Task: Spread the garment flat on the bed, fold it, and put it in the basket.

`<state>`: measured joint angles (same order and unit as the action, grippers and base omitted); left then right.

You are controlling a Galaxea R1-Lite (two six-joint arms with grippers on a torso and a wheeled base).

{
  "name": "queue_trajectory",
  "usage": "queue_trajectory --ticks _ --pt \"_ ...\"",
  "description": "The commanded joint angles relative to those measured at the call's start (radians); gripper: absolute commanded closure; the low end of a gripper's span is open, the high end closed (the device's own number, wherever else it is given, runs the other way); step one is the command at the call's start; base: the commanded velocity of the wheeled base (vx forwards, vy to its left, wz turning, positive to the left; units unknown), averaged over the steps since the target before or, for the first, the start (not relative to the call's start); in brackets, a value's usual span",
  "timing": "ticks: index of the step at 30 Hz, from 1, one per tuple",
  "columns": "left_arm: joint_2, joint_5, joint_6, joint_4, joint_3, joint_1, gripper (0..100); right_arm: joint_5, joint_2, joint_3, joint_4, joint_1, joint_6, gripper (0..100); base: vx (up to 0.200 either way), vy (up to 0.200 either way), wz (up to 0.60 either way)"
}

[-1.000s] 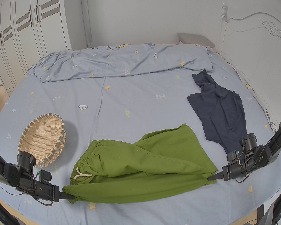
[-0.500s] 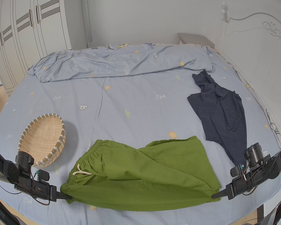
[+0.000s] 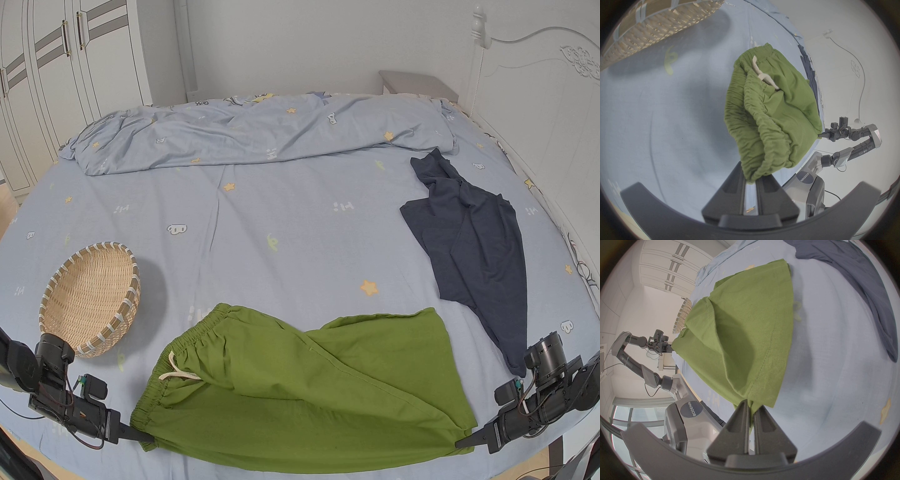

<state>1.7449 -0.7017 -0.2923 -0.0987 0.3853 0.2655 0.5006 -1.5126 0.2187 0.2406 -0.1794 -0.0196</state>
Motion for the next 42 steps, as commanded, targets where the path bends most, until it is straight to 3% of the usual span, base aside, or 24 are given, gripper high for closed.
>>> queue_trajectory --ticks 1,9,26,27,28,29,41,42 --pt "-0.028 0.001 -0.034 -0.07 0.001 -0.005 100 0.003 0.0 -0.016 0.002 0.0 0.0 100 0.0 0.0 0.0" --pt "-0.022 0.002 -0.068 -0.13 0.0 -0.008 100 0.006 -0.003 -0.027 0.022 0.034 -0.003 100 0.0 0.0 0.0" --pt "0.024 0.008 -0.076 -0.145 -0.003 -0.04 100 0.006 -0.024 -0.036 0.022 0.018 -0.007 100 0.0 0.0 0.0" --pt "0.024 0.008 -0.076 -0.145 -0.003 -0.04 0 0.007 -0.024 -0.036 0.022 0.015 -0.007 100 0.0 0.0 0.0" --pt "0.024 0.008 -0.077 -0.145 -0.002 -0.04 0 0.007 -0.024 -0.036 0.022 0.015 -0.005 100 0.0 0.0 0.0" --pt "0.021 0.008 -0.076 -0.145 -0.002 -0.04 0 0.01 -0.023 -0.036 0.022 0.014 -0.005 0 0.0 0.0 0.0" --pt "-0.056 0.005 -0.076 -0.144 -0.002 -0.015 0 0.004 0.092 -0.047 0.019 -0.006 -0.003 0 0.0 0.0 0.0" --pt "-0.105 0.002 -0.073 -0.144 0.007 0.014 0 -0.002 0.18 -0.045 0.011 0.011 -0.005 0 0.0 0.0 0.0"
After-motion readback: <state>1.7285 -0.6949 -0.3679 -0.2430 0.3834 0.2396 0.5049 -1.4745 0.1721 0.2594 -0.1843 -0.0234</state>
